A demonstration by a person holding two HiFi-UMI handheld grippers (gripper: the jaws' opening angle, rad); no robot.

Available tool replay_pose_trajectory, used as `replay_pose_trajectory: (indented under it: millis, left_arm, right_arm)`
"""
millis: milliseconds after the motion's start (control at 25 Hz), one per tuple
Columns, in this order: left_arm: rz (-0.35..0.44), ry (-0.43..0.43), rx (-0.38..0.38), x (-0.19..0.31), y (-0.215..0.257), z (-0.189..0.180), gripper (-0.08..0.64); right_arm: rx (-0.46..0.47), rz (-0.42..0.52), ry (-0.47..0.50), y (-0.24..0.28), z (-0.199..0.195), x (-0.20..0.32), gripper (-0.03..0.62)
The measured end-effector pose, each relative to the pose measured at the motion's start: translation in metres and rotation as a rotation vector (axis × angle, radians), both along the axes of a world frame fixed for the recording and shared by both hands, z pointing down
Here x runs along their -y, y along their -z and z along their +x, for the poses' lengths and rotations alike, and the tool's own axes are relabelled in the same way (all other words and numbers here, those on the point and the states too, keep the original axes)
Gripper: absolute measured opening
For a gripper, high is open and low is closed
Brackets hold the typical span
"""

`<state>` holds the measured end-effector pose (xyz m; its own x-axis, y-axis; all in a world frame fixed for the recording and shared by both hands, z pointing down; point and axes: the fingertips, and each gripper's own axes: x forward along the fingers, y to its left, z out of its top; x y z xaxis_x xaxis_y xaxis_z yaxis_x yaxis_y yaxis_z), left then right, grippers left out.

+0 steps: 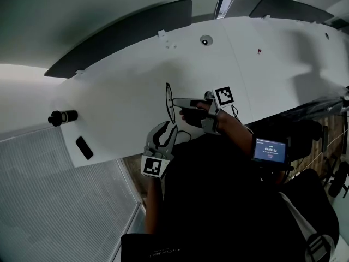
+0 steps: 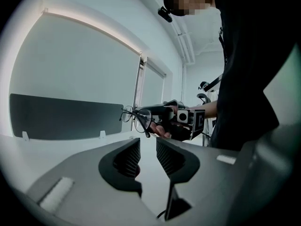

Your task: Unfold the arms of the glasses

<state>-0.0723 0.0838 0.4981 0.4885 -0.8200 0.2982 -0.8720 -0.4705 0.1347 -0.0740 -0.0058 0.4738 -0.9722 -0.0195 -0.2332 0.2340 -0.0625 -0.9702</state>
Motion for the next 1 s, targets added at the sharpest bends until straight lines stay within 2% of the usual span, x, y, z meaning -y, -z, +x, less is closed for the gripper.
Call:
replay_pose_trajectory:
  millis: [1000]
  left_arm:
    - [0.036,0.052,0.008,0.005,0.013,0.0,0.121]
  right_arm:
    - [0.003,0.018,0.018,0.002,0.0,-0.004,0.011]
